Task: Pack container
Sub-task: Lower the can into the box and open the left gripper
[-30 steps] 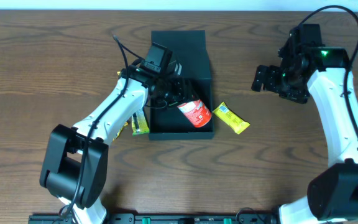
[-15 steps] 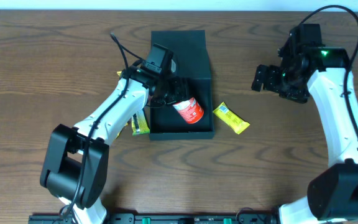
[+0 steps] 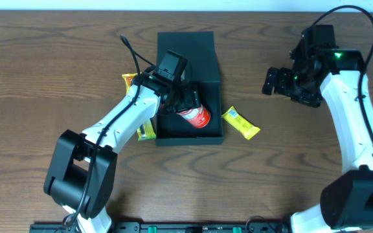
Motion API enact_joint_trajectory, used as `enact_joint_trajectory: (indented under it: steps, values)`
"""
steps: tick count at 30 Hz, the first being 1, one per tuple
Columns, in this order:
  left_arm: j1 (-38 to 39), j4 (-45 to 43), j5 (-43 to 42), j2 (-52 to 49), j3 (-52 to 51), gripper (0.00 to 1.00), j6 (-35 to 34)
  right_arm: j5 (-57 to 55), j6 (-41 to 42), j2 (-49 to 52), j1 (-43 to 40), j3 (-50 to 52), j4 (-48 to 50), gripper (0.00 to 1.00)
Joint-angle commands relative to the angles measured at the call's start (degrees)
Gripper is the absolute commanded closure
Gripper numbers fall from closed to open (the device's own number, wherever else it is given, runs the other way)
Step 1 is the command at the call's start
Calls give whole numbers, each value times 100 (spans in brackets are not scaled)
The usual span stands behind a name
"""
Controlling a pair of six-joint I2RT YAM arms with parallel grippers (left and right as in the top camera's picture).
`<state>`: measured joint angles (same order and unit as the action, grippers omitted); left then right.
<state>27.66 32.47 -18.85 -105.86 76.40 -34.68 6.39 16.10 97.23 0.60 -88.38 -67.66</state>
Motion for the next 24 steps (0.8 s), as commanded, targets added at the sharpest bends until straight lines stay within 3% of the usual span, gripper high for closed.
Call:
enact_joint_trajectory:
  steps: [1, 7, 15, 24]
  values:
    - [13, -20, 146, 87, -31, 20, -2, -59, 59, -2, 24, -74, 11, 1]
    - [13, -17, 214, 87, -31, 14, 146, -59, 59, -2, 24, -74, 11, 1]
    - [13, 28, 258, 87, -31, 16, 160, -59, 59, -2, 24, -74, 11, 1]
    - [7, 492, 289, 87, -28, 18, 1167, -59, 59, -2, 24, -74, 13, 1]
